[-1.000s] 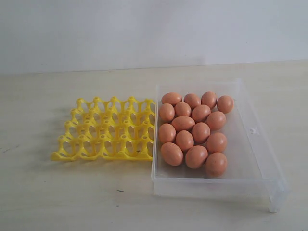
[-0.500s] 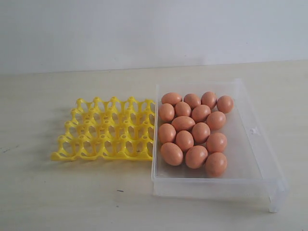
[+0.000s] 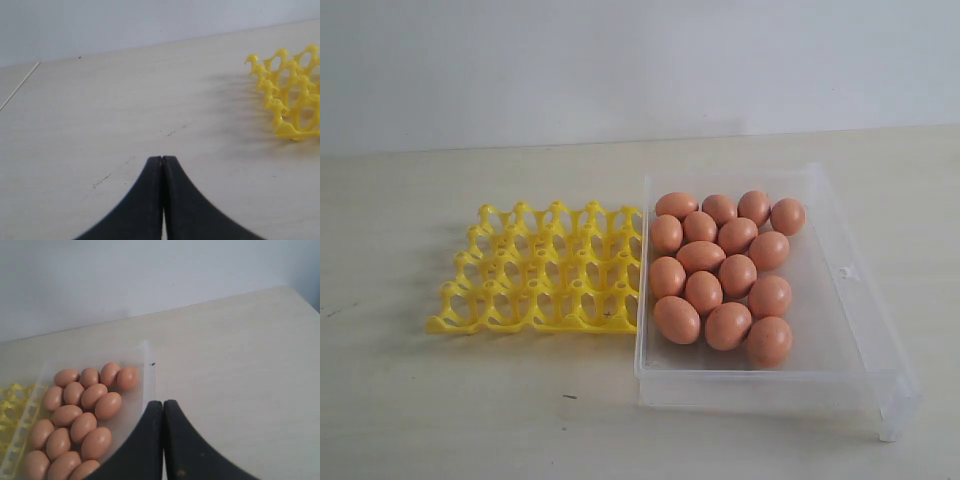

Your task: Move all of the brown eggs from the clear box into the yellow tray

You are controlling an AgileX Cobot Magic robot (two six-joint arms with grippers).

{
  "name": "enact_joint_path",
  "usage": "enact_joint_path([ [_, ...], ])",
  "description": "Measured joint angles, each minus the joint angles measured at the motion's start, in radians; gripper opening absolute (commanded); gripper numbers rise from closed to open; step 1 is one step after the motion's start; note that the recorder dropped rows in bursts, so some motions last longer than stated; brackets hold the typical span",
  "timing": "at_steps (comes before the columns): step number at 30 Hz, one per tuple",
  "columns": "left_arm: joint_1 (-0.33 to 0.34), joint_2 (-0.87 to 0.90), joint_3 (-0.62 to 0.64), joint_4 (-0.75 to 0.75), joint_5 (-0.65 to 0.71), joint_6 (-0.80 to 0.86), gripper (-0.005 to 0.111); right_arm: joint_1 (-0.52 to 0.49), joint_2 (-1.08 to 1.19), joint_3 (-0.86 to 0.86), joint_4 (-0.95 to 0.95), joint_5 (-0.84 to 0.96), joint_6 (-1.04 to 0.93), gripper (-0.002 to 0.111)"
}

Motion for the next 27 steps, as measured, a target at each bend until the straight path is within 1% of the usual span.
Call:
enact_joint_path([
  [5, 0.0, 0.0, 0.0, 0.0, 0.0, 0.0, 0.0, 0.014, 0.008, 0.0, 0.002, 0.031, -0.078, 0.0],
  [7, 0.0, 0.0, 0.0, 0.0, 0.0, 0.0, 0.0, 0.016, 0.028, 0.0, -0.017, 0.068, -0.104, 0.003],
  [9, 0.0, 0.0, 0.0, 0.0, 0.0, 0.0, 0.0, 0.016, 0.053, -0.002, -0.028, 0.103, -0.113, 0.012],
  [11, 0.0, 0.0, 0.0, 0.0, 0.0, 0.0, 0.0, 0.016, 0.097, -0.018, -0.026, 0.158, -0.118, 0.025],
  [14, 0.0, 0.0, 0.0, 0.0, 0.0, 0.0, 0.0, 0.02, 0.189, -0.076, 0.051, 0.274, -0.14, 0.045],
  [16, 0.0, 0.0, 0.0, 0.0, 0.0, 0.0, 0.0, 0.043, 0.27, -0.13, 0.104, 0.343, -0.152, 0.049],
  [17, 0.0, 0.0, 0.0, 0.0, 0.0, 0.0, 0.0, 0.088, 0.353, -0.184, 0.127, 0.384, -0.154, 0.049],
  [18, 0.0, 0.0, 0.0, 0.0, 0.0, 0.0, 0.0, 0.112, 0.387, -0.209, 0.131, 0.392, -0.154, 0.049],
  [19, 0.0, 0.0, 0.0, 0.0, 0.0, 0.0, 0.0, 0.181, 0.471, -0.259, 0.135, 0.401, -0.148, 0.048],
  [20, 0.0, 0.0, 0.0, 0.0, 0.0, 0.0, 0.0, 0.212, 0.514, -0.278, 0.135, 0.401, -0.14, 0.046],
  [21, 0.0, 0.0, 0.0, 0.0, 0.0, 0.0, 0.0, 0.295, 0.599, -0.325, 0.121, 0.401, -0.111, 0.045],
  [22, 0.0, 0.0, 0.0, 0.0, 0.0, 0.0, 0.0, 0.34, 0.632, -0.342, 0.105, 0.401, -0.096, 0.043],
  [23, 0.0, 0.0, 0.0, 0.0, 0.0, 0.0, 0.0, 0.428, 0.712, -0.382, 0.054, 0.399, -0.056, 0.042],
  [24, 0.0, 0.0, 0.0, 0.0, 0.0, 0.0, 0.0, 0.484, 0.766, -0.408, -0.002, 0.399, -0.019, 0.042],
  [26, 0.0, 0.0, 0.0, 0.0, 0.0, 0.0, 0.0, 0.574, 0.863, -0.458, -0.101, 0.392, 0.043, 0.042],
  [27, 0.0, 0.0, 0.0, 0.0, 0.0, 0.0, 0.0, 0.604, 0.906, -0.474, -0.135, 0.376, 0.072, 0.042],
])
